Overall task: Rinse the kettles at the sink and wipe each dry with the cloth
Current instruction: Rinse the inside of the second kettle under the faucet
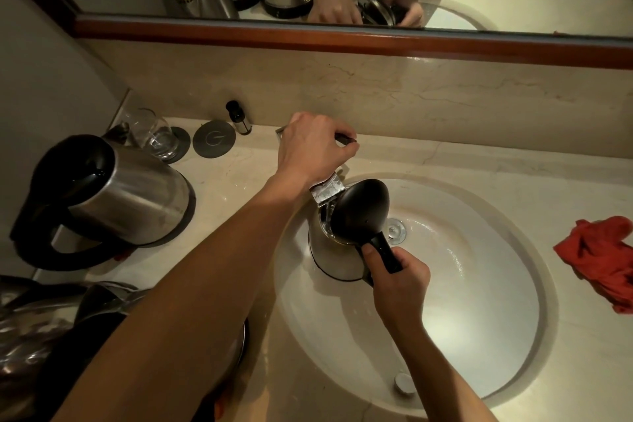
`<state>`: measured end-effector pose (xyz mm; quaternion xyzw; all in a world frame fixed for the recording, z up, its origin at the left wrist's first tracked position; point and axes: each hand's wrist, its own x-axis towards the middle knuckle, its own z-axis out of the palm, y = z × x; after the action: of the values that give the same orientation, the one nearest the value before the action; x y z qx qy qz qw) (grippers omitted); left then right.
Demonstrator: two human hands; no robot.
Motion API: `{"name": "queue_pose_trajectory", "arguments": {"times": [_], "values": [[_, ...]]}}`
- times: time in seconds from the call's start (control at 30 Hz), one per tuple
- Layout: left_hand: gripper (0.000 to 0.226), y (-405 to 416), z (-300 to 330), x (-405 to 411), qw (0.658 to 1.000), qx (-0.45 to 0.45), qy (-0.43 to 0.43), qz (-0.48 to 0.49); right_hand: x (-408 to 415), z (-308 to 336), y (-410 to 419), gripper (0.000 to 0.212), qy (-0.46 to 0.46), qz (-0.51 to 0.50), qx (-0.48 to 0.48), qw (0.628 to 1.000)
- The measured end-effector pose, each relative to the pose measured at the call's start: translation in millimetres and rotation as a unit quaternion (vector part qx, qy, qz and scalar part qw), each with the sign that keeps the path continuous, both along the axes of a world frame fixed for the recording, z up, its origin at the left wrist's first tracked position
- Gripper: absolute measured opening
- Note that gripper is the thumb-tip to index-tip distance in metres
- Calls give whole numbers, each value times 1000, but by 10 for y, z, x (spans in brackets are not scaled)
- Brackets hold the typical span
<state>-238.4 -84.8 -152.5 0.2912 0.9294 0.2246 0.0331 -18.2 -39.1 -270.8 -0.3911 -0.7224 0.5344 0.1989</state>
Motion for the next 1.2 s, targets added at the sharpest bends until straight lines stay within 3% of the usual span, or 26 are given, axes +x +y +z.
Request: {"name": "queue_pose_trajectory", "arguments": {"times": [1.2], "values": [[22, 8, -8, 0, 1000, 8, 7, -2, 2, -89, 17, 69, -2, -6, -4, 1000]]}}
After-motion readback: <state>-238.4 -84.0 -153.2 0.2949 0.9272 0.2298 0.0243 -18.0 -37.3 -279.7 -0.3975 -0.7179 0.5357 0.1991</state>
